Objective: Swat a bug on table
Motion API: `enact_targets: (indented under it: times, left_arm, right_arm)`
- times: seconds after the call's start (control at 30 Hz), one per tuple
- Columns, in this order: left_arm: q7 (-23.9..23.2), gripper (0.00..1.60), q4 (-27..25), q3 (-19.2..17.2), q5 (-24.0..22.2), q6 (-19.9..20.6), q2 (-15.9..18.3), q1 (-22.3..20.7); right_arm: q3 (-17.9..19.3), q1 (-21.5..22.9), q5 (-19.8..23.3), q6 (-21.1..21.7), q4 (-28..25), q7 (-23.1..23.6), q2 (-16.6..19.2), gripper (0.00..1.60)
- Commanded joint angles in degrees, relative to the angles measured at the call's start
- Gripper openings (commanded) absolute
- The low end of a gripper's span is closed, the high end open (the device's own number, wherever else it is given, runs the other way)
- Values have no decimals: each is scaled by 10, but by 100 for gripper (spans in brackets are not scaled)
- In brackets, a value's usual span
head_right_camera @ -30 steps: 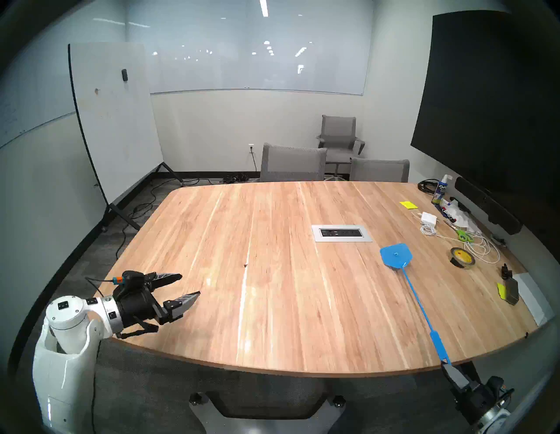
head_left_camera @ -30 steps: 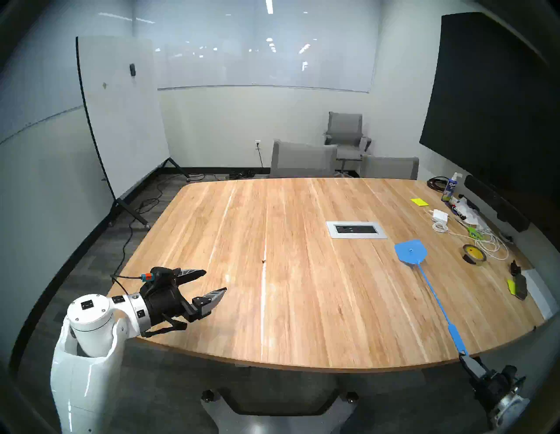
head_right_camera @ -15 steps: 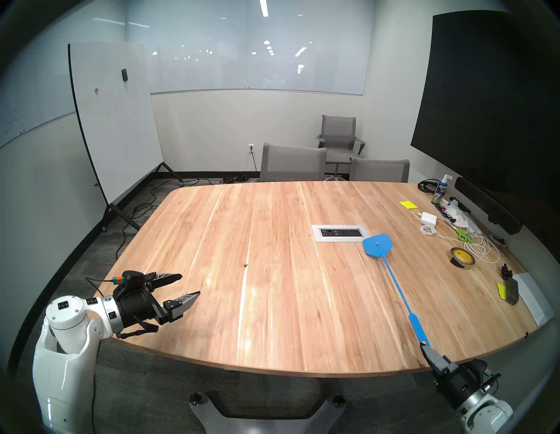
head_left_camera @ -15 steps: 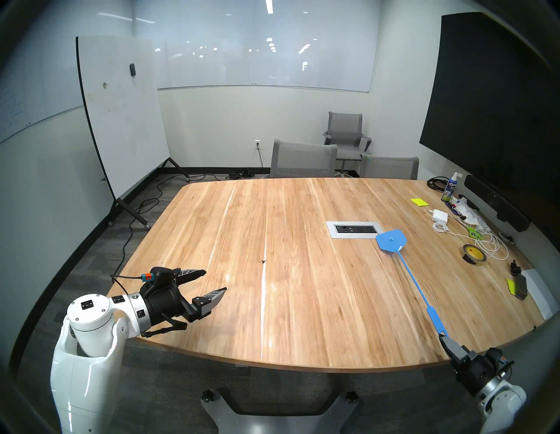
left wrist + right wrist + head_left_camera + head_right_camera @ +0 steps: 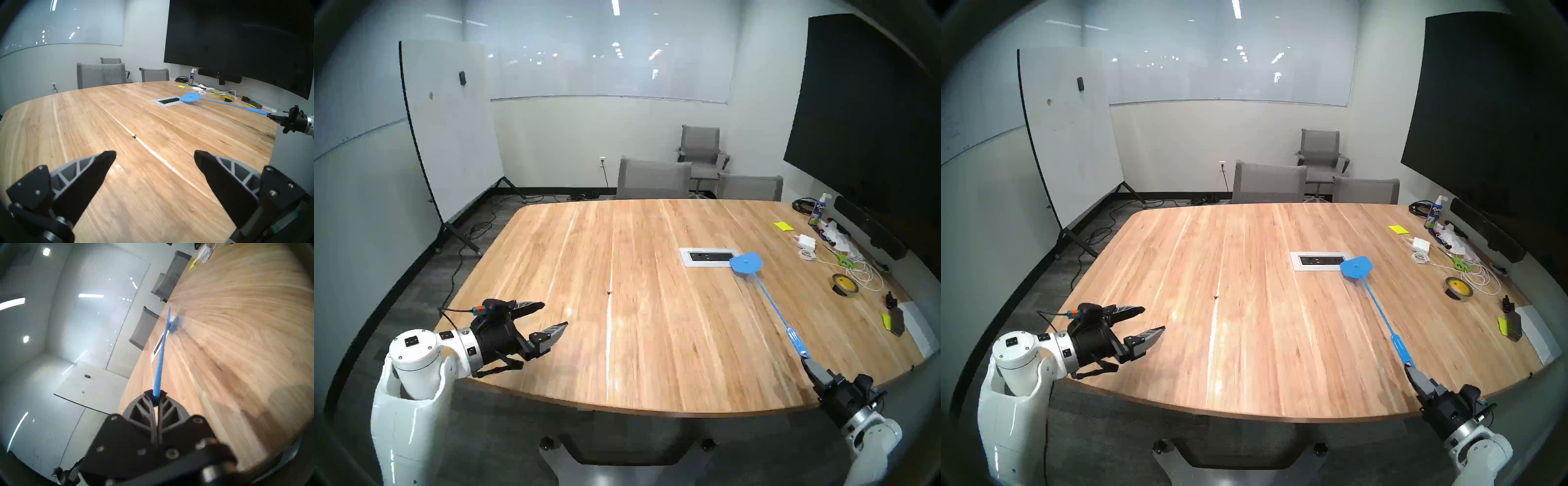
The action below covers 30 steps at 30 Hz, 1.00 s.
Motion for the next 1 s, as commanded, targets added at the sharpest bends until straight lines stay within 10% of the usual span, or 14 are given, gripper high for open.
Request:
enact_targets:
  times: [0.0,0.97]
  left_arm:
    - [-1,160,-9,0,0,1,1,0]
    - [-2,160,-9,-1,1,1,0,-1]
  right_arm:
    - [-10,18,11,-1,-39,-2,-15,0]
    - [-52,110,29,5,-41,-88,-33,0]
